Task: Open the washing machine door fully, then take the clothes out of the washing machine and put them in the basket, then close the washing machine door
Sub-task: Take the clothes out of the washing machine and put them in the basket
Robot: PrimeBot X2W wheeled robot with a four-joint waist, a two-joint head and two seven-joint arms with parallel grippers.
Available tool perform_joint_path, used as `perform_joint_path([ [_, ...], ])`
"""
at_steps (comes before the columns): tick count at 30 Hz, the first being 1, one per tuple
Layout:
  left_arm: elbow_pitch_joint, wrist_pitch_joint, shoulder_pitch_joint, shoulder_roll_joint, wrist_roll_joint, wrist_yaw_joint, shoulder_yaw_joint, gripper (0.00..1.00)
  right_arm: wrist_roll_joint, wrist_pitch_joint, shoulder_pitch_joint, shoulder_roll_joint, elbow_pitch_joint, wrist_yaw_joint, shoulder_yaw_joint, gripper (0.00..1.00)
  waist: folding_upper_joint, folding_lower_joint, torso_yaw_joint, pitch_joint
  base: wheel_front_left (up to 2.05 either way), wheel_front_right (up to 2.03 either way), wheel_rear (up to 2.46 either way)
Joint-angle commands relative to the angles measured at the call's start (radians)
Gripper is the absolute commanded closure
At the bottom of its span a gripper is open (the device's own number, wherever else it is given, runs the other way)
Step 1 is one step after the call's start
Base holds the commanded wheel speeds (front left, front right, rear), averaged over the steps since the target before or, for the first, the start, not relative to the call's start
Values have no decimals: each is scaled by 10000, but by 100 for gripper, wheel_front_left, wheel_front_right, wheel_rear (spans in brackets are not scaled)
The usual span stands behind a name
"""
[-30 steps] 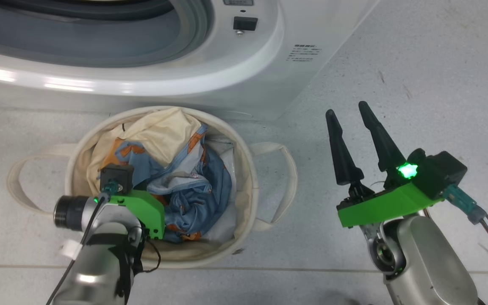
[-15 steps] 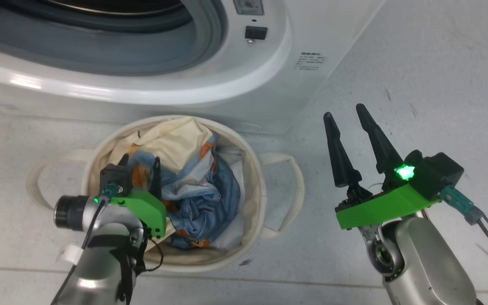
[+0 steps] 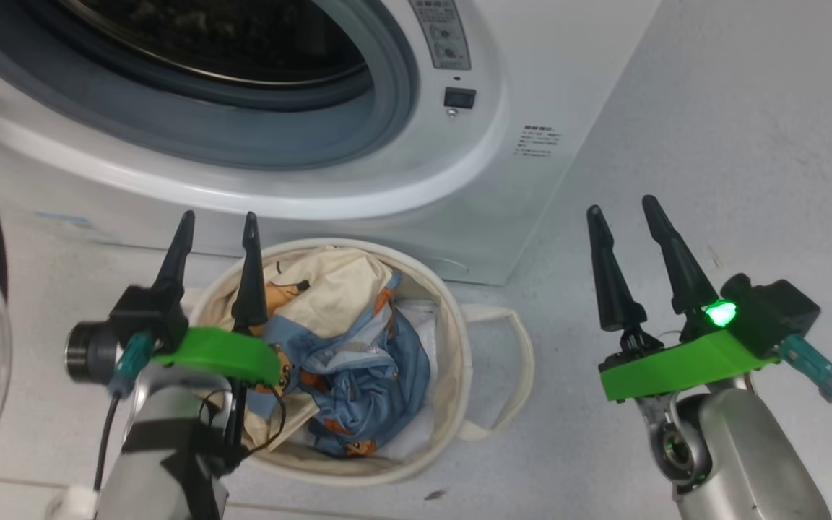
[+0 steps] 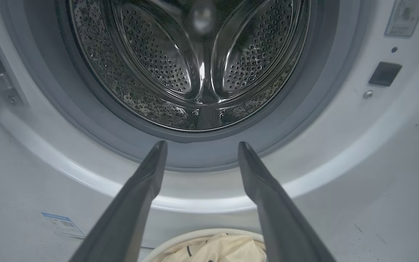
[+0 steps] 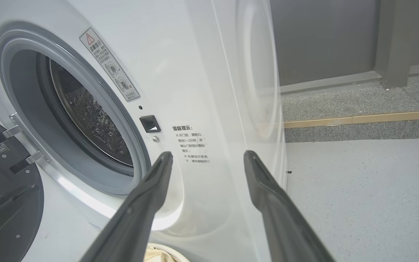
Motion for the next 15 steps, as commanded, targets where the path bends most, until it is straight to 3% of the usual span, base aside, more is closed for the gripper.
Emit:
perform_joint_path([
  [1,-926,-118,356,172,-5,-17,418,0,-12,-122,84,57,-379,4,66,0,-1,0,140,-219,0,0,0],
  [5,-2018,-118,974,150,36,60,594,0,84,-122,205,57,-443,4,-99,0,-1,0,227,-468,0,0,0],
  [15,-3285,-118,2108,130,-30,205,608,0,175,-122,543,57,-463,4,-131,0,-1,0,238,-938,0,0,0],
])
